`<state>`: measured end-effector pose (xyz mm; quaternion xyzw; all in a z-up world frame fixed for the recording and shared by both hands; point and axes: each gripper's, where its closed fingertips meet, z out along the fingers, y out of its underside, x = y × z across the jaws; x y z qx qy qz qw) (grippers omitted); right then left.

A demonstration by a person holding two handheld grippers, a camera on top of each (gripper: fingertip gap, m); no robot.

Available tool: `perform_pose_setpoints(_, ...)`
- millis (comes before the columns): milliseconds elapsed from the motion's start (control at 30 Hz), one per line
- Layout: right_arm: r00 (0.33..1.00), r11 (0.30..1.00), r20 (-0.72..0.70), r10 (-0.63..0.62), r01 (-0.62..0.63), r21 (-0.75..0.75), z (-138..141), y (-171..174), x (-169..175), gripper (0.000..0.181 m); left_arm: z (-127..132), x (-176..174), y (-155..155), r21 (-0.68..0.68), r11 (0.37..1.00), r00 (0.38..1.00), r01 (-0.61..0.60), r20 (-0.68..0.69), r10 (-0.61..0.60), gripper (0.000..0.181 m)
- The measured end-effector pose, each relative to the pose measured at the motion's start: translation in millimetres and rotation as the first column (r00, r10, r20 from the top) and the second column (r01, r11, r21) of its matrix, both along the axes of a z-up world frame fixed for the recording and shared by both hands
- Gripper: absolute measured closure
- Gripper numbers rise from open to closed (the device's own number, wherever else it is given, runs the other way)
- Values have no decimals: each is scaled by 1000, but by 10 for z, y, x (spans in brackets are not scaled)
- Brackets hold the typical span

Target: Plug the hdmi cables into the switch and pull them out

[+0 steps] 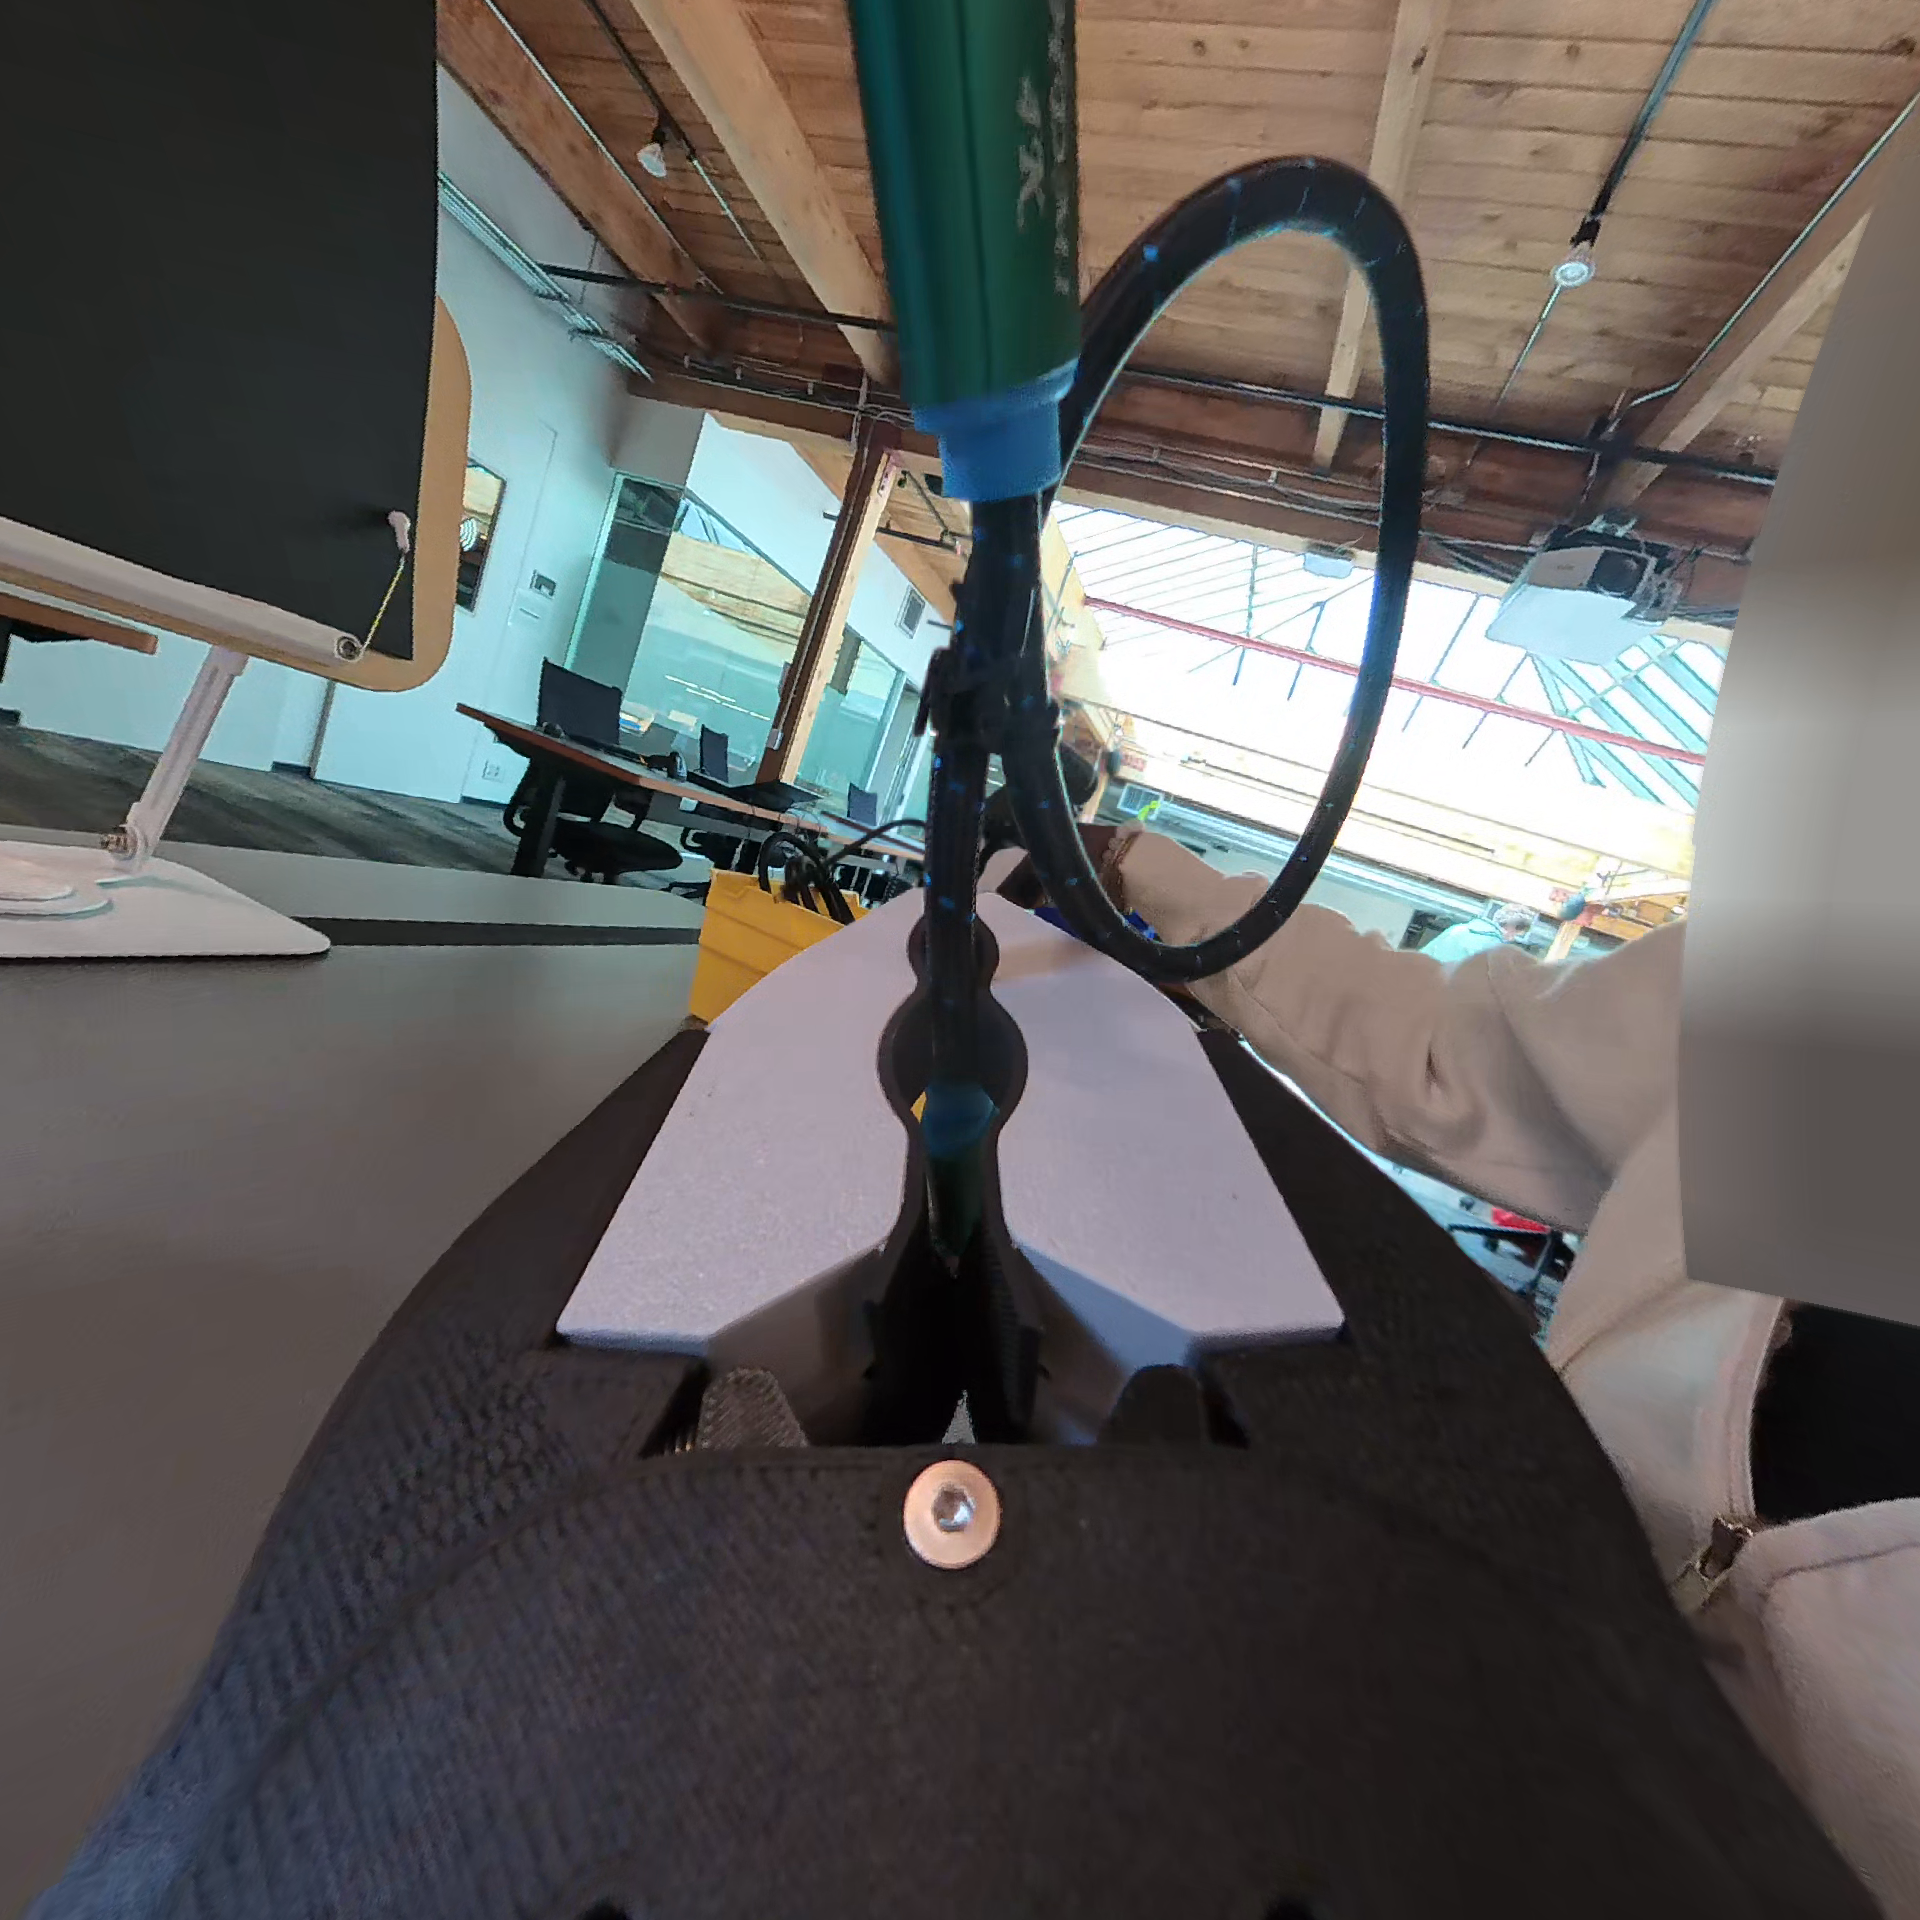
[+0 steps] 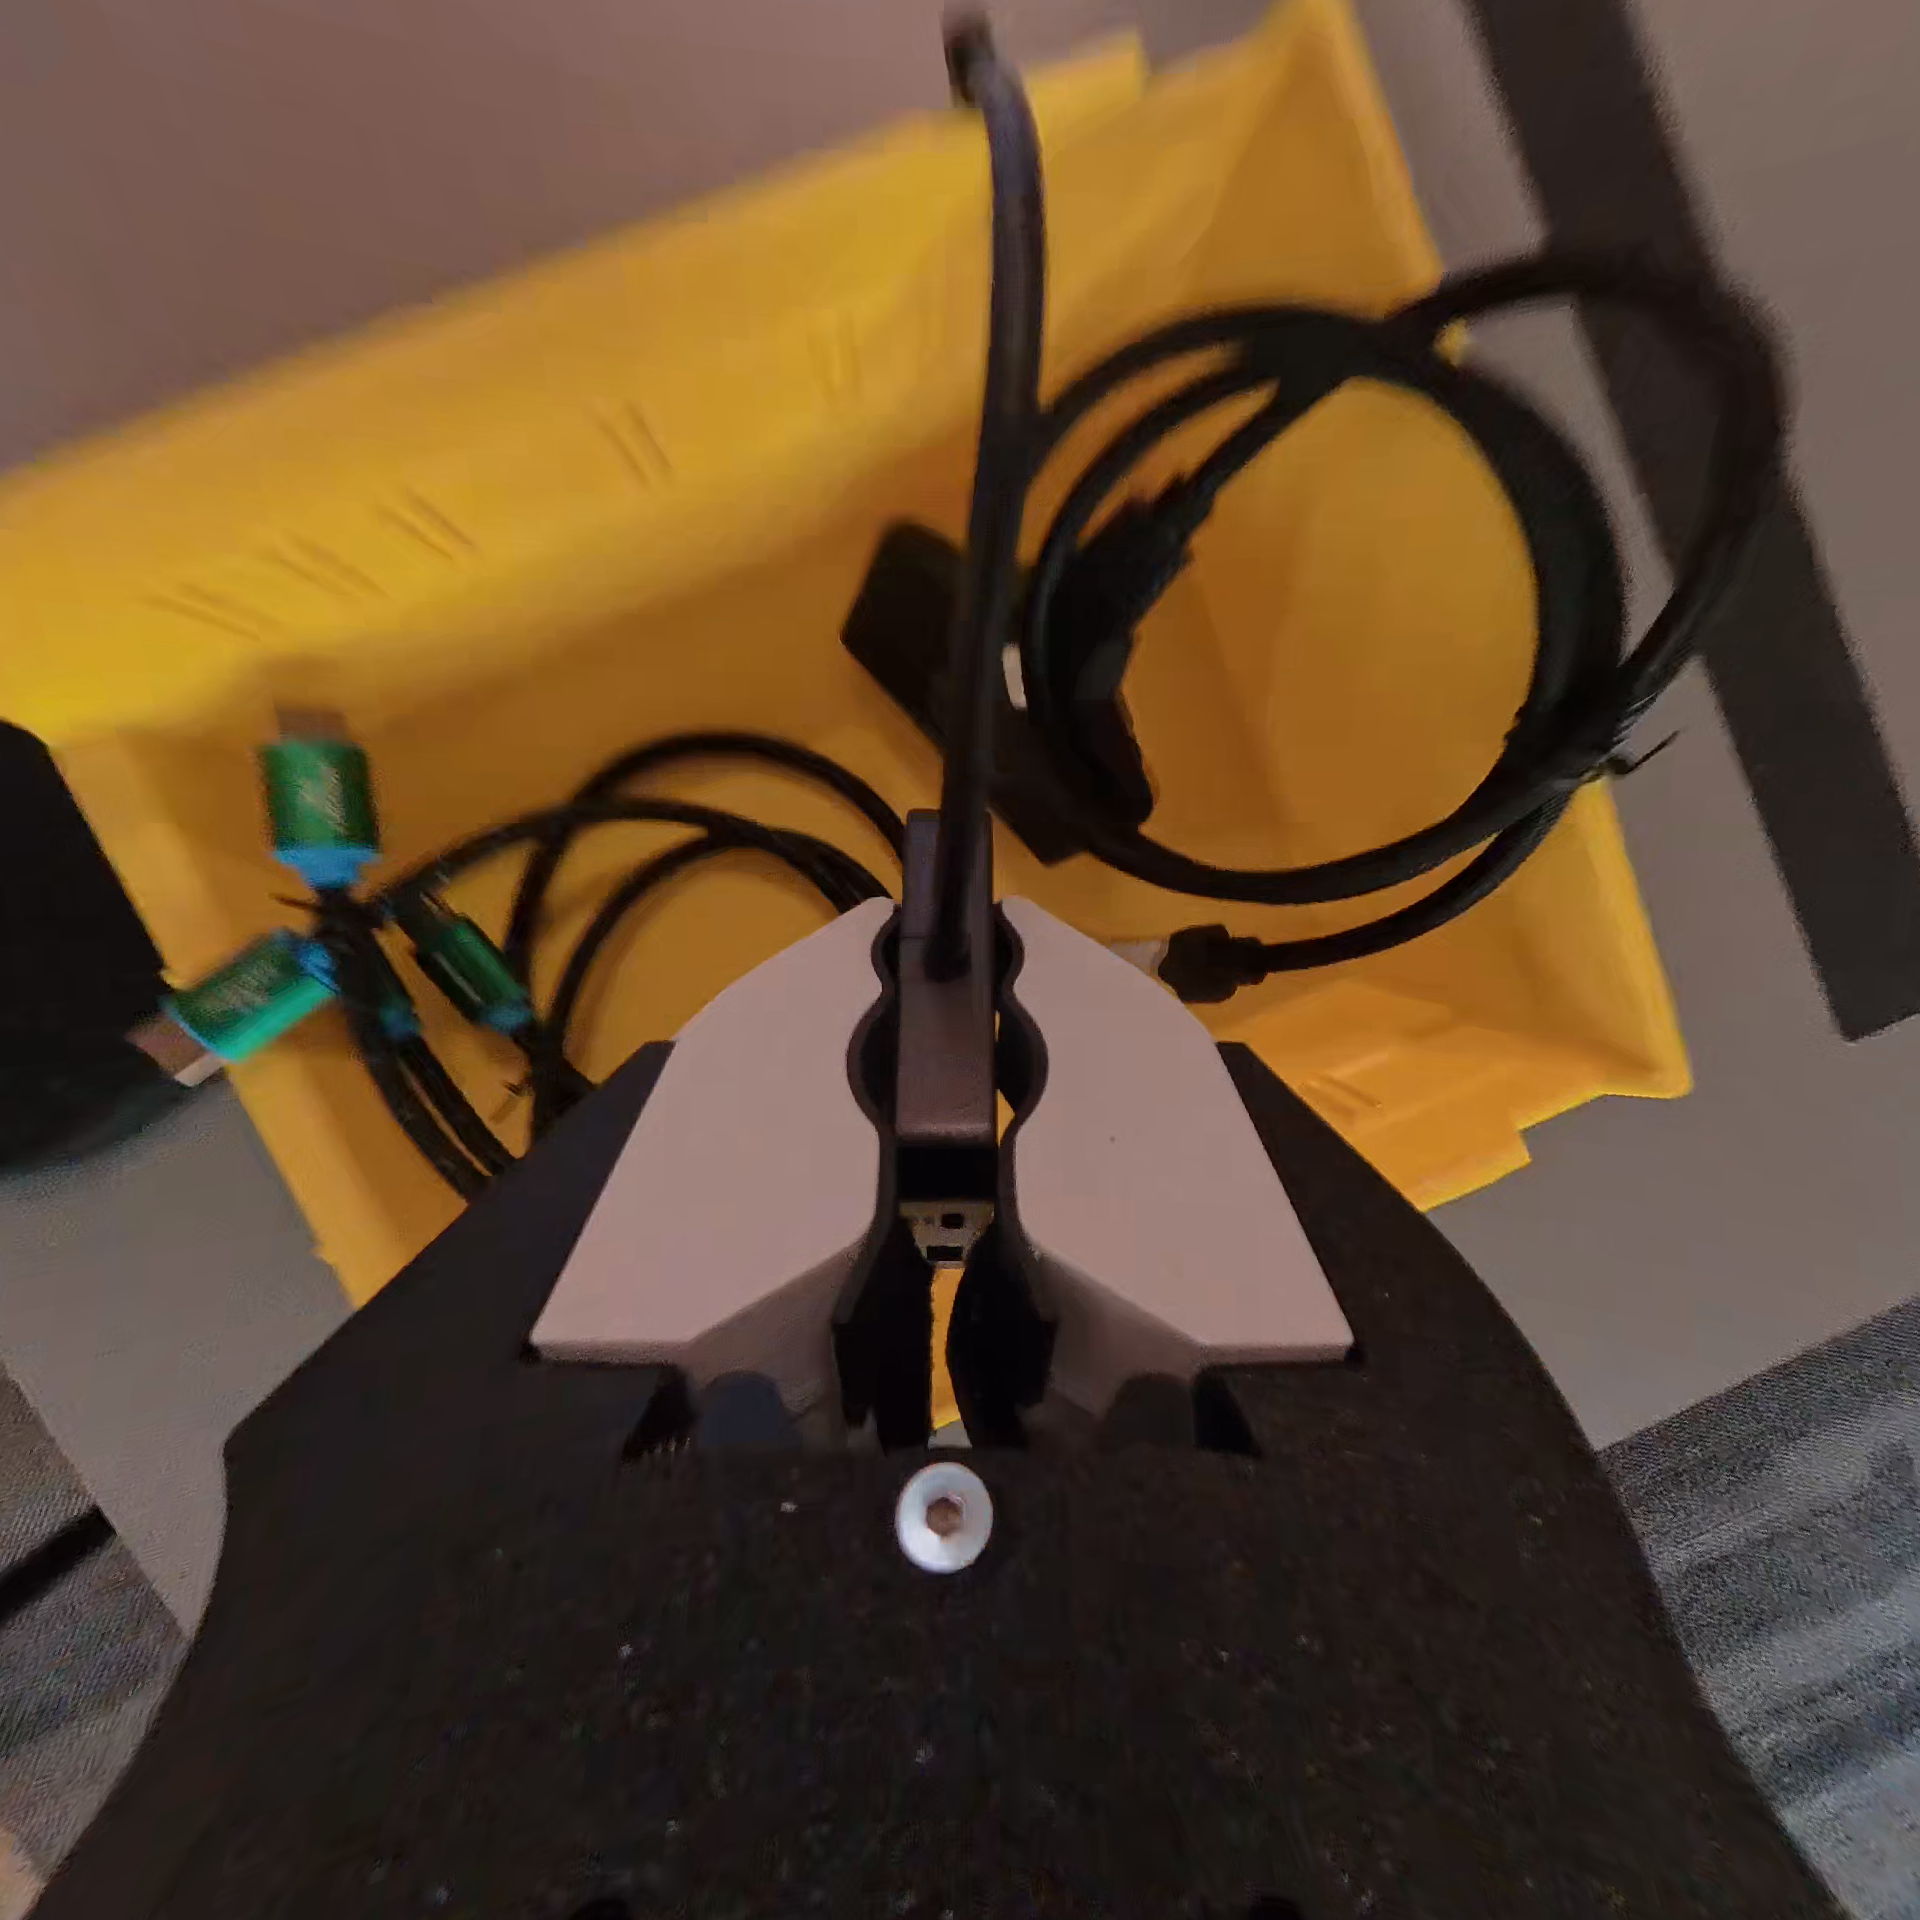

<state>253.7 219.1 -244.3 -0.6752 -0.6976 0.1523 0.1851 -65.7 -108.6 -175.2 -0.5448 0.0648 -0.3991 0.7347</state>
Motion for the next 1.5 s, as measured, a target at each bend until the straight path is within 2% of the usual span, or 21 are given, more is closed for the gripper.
perform_pose_setpoints(167, 999, 998, 29, 36, -34, -53, -365, 199, 23, 167, -40, -11, 42, -29, 999, 1000, 13, 17, -13, 180)
perform_pose_setpoints(267, 995, 999, 93, -20, 25, -48, -452, 330, 56, 160, -58, 8, 51, -39, 999, 1000, 23, 7, -23, 180)
perform_pose_setpoints(367, 995, 997, 72, -73, 74, -7, -402, 447, -3, 147, -80, 22, 64, -47, 999, 1000, 15, -14, -16, 180)
perform_pose_setpoints(567, 988, 971, 75, -136, 118, 210, -325, 731, -6, 146, -71, 26, 53, -43, 999, 1000, 24, -5, -24, 180)
perform_pose_setpoints(633, 987, 961, 54, -154, 137, 239, -263, 784, -20, 139, -68, 28, 48, -41, 999, 1000, 25, -3, -25, 180)
perform_pose_setpoints(800, 974, 930, 4, -225, 214, 299, -28, 914, -10, 133, -76, 19, 58, -46, 999, 1000, 18, -3, -18, 180)
perform_pose_setpoints(900, 959, 902, -120, -255, 281, 328, 263, 817, -184, 121, -98, -20, 83, -65, 998, 1000, 2, 12, -2, 180)
perform_pose_setpoints(967, 931, 894, -286, -226, 315, 319, 562, 526, -504, 111, -120, -55, 108, -85, 996, 1000, -11, 24, 13, 180)
perform_pose_setpoints(1033, 877, 912, -449, -172, 315, 265, 831, 2, -893, 105, -127, -82, 117, -92, 996, 999, -20, 35, 24, 180)
perform_pose_setpoints(1100, 800, 966, -596, -73, 207, 158, 1040, -765, -1335, 102, -121, -100, 112, -89, 996, 998, -26, 46, 30, 180)
perform_pose_setpoints(1167, 669, 996, -742, 49, 26, 90, 1209, -1617, -1736, 102, -110, -104, 101, -84, 996, 998, -25, 53, 30, 180)
perform_pose_setpoints(1233, 516, 992, -851, 102, -116, 48, 1237, -2331, -2052, 95, -106, -95, 95, -80, 996, 998, -26, 49, 30, 180)
perform_pose_setpoints(1267, 461, 982, -881, 107, -190, 20, 1175, -2646, -2197, 93, -110, -90, 93, -80, 996, 999, -29, 43, 33, 180)
perform_pose_setpoints(1333, 406, 952, -912, 63, -298, -67, 983, -3128, -2498, 85, -124, -75, 93, -84, 996, 999, -34, 26, 36, 179)
perform_pose_setpoints(1367, 405, 950, -914, 32, -297, -98, 881, -3249, -2651, 85, -133, -65, 94, -86, 996, 999, -37, 13, 38, 179)
perform_pose_setpoints(1400, 402, 959, -916, 14, -265, -101, 809, -3297, -2781, 92, -145, -53, 97, -89, 995, 999, -42, -4, 42, 179)
perform_pose_setpoints(1433, 373, 970, -928, -5, -223, -95, 799, -3299, -2868, 110, -160, -39, 100, -93, 995, 999, -48, -23, 46, 179)
perform_pose_setpoints(1467, 323, 976, -946, -15, -199, -84, 852, -3295, -2903, 134, -174, -24, 101, -95, 994, 998, -52, -42, 49, 179)
perform_pose_setpoints(1500, 265, 977, -964, -6, -202, -61, 941, -3306, -2889, 166, -183, -6, 101, -95, 994, 997, -53, -55, 48, 178)
